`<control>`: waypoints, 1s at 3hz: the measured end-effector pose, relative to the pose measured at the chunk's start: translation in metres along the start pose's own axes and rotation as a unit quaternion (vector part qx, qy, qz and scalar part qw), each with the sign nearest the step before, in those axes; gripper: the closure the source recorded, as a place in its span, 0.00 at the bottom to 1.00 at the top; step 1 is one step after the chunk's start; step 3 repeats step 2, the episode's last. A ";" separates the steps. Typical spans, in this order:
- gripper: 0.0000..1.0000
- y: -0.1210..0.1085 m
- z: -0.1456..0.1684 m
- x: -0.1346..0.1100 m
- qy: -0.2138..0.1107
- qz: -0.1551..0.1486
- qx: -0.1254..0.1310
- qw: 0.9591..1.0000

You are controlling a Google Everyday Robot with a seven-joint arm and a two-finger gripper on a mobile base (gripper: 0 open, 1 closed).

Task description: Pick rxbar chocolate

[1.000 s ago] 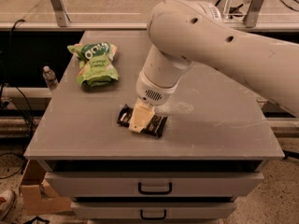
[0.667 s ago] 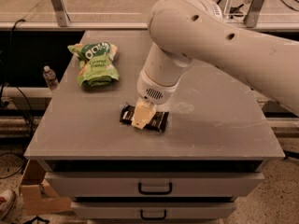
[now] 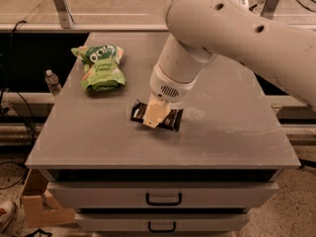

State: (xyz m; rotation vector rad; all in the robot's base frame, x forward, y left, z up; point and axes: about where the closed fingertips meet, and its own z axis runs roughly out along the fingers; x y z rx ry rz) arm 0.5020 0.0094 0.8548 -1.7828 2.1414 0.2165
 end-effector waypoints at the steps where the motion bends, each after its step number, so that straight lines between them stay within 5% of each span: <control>1: 1.00 -0.015 -0.041 -0.002 -0.024 -0.021 0.032 0.999; 3: 1.00 -0.021 -0.056 -0.004 -0.037 -0.031 0.038 0.998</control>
Offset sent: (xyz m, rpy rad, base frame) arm 0.0186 -0.0265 0.0727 0.0741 -0.1315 0.0568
